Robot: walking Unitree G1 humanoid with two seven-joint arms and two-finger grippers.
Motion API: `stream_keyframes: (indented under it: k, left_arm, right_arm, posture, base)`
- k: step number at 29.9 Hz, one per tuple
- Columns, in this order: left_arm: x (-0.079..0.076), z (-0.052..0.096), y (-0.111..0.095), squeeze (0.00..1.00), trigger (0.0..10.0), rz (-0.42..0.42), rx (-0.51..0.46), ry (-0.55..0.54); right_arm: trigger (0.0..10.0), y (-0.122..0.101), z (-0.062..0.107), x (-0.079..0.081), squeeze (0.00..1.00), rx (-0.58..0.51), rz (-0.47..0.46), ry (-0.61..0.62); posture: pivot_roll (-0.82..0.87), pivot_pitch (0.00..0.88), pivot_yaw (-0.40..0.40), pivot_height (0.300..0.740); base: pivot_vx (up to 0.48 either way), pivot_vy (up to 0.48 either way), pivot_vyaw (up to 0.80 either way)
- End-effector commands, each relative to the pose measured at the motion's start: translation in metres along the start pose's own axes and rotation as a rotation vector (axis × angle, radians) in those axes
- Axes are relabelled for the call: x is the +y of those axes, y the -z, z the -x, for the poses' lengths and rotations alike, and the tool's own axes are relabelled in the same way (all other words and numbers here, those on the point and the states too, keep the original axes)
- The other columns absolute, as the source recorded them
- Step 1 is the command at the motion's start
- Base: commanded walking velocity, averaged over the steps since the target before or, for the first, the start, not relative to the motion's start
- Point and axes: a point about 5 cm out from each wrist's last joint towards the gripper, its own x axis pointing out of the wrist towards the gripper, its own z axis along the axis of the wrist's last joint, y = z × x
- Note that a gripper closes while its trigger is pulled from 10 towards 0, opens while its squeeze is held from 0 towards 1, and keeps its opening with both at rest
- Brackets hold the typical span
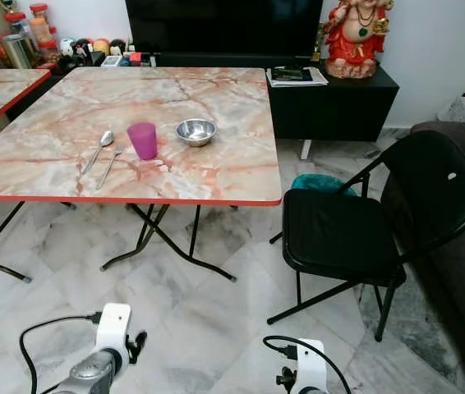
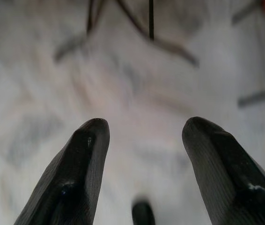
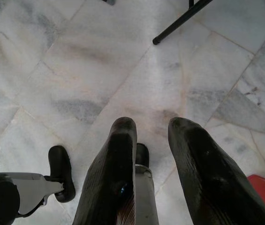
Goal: Setting the table
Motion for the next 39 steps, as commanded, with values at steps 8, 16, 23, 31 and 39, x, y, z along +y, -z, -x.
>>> stream_keyframes:
  k: [8,16,23,31,39]
  left_arm:
    - [-0.005,-0.003,-0.076,0.00,10.0,-0.053,-0.414,-0.007]
    - [-0.020,0.014,-0.134,0.00,10.0,-0.075,-0.731,0.015]
    - [-0.031,0.015,-0.188,0.00,10.0,-0.038,-0.861,0.015]
    - [-0.036,0.018,-0.209,0.00,10.0,-0.025,-0.900,0.031]
    - [-0.032,0.018,-0.213,0.00,10.0,-0.003,-0.902,0.014]
  right_arm:
    - [10.0,-0.003,-0.001,0.002,0.00,-0.013,0.000,-0.006]
    - [10.0,-0.006,-0.001,0.003,0.00,-0.019,0.003,-0.009]
    - [10.0,-0.009,-0.002,0.003,0.00,-0.027,0.008,-0.005]
    - [10.0,-0.008,-0.001,0.001,0.00,-0.028,0.001,0.007]
    - [10.0,-0.007,-0.001,0.001,0.00,-0.024,0.006,0.005]
  posture:
    - [-0.09,0.000,-0.020,0.740]
    - [-0.08,0.000,-0.024,0.740]
    - [-0.08,0.000,-0.026,0.740]
    - [-0.09,0.000,-0.019,0.740]
    - [-0.09,0.000,-0.019,0.740]
  base:
    - [0.000,0.000,0.00]
    - [0.000,0.000,0.00]
    - [0.211,0.000,0.00]
    - [0.348,0.000,0.00]
    - [0.362,0.000,0.00]
